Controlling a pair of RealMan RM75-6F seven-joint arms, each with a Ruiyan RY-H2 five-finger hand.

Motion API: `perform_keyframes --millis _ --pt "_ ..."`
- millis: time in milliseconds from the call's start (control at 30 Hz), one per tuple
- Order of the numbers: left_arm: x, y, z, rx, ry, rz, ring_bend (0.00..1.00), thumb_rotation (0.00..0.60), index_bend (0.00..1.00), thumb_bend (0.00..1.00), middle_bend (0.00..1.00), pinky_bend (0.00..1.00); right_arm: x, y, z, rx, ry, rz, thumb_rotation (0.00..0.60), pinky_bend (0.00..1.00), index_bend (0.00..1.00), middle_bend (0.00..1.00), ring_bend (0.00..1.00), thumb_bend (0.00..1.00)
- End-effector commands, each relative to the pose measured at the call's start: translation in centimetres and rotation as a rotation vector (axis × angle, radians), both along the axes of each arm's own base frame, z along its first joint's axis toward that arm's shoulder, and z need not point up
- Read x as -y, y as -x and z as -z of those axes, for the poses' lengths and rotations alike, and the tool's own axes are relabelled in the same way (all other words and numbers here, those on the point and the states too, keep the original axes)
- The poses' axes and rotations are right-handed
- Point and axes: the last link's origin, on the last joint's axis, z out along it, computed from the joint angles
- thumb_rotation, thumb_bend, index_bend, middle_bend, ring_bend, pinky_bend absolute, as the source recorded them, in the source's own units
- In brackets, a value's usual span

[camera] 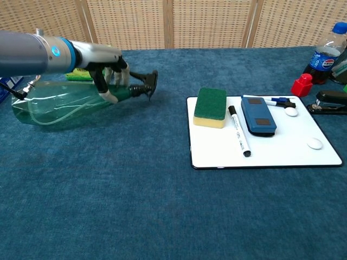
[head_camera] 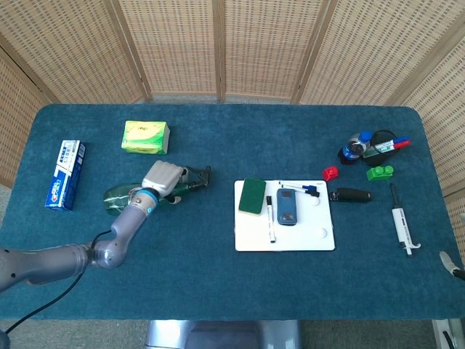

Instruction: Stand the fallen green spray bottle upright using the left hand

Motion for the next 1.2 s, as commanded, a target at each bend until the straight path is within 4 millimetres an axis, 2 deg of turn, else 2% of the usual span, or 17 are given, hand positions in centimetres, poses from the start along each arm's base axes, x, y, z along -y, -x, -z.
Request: perform_keyframes --millis 33,300,467,733,967,1200 --pt "-0.4 0.1 -2.9 0.169 -0.054 -0.038 0.49 0.600 0.53 0.39 0.50 0.62 0.1 -0.1 0.1 0.003 0.000 -0.005 0.600 0.17 0.22 0.31 0.07 0.29" --pt "0.6 1.5 -8.1 0.586 -0.158 -0.093 0.48 0.600 0.51 0.39 0.48 0.62 0.5 -0.5 0.5 0.015 -0.004 -0.021 0.600 0.17 0.22 0.31 0.07 0.29" --pt "2.1 2.5 -9.4 0.795 -0.192 -0.056 0.47 0.600 0.51 0.39 0.47 0.60 0.9 -0.8 0.9 0.025 -0.011 -0.032 0.600 0.17 0.22 0.31 0.07 0.29" --pt "4.4 4.4 -10.3 1.107 -0.224 -0.031 0.44 0.600 0.50 0.39 0.45 0.59 1.4 -1.2 1.3 0.033 -0.023 -0.044 0.600 0.17 0.22 0.31 0.07 0.29" --pt "5.7 5.8 -9.9 1.315 -0.201 -0.041 0.43 0.600 0.51 0.39 0.45 0.59 1.7 -1.3 1.6 0.041 -0.031 -0.044 0.600 0.17 0.22 0.31 0.07 0.29" --pt "7.1 6.9 -8.3 1.370 -0.133 -0.035 0.42 0.600 0.49 0.39 0.45 0.57 1.7 -1.3 1.6 0.043 -0.032 -0.038 0.600 0.17 0.22 0.31 0.07 0.29"
